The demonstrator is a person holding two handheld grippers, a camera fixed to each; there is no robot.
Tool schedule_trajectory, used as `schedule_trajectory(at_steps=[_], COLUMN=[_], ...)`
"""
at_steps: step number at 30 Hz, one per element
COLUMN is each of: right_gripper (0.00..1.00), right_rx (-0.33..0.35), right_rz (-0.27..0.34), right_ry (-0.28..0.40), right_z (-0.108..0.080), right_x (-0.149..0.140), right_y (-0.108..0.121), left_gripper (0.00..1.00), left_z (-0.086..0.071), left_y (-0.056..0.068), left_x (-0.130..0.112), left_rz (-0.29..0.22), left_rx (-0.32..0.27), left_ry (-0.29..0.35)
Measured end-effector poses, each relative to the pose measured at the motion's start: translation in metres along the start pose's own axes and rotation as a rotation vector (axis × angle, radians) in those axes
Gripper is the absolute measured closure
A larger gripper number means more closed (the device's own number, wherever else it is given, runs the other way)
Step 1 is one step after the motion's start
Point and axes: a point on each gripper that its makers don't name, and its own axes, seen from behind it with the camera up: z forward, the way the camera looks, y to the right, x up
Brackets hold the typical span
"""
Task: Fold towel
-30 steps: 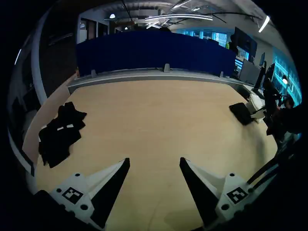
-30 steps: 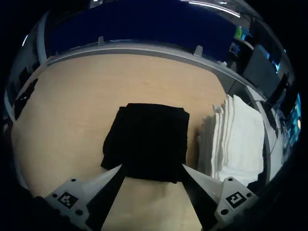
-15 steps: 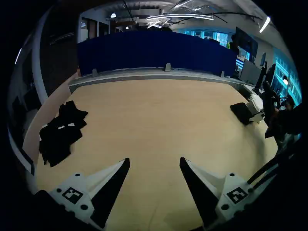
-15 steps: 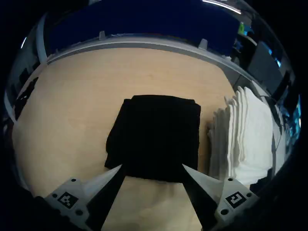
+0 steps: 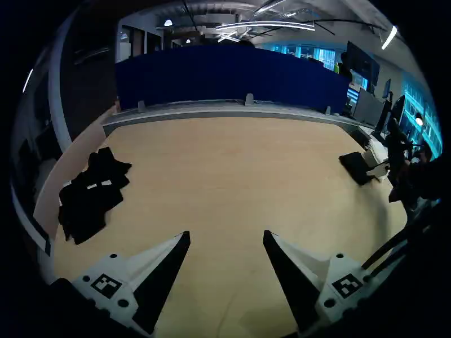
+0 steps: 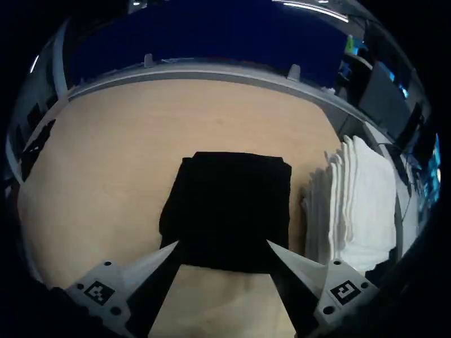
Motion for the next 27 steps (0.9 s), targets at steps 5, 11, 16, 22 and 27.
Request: schedule_trajectory(at_steps=[5, 11, 16, 22, 27], right_gripper=[0.0, 0.0, 0.0, 0.0, 0.0], right_rx=[-0.004, -0.01, -0.021, -0.059, -0.101], right_rz=[0.0, -0.002, 0.017, 0.101, 0.194], right_ry=[0.005, 0.013, 0.055, 0.223, 0.38], right_z=[-0.001, -0.004, -0.006, -0.016, -0.037], right_x=[0.004, 0.008, 0.017, 0.045, 0.065], right_y=[0.0, -0.001, -0.001, 0.001, 0.007], left_gripper=[0.04, 0.04, 0.04, 0.04, 0.04], left_z=[0.001, 0.001, 0.001, 0.001, 0.001], left_y=[0.0, -0.002, -0.003, -0.004, -0.005], left_x=[0.003, 0.003, 0.005, 0.009, 0.012], left_rz=[0.005, 0.003, 0.0, -0.004, 0.003], left_rx=[-0.006, -0.009, -0.011, -0.015, -0.019], left_ry=[0.005, 0.006, 0.011, 0.019, 0.022])
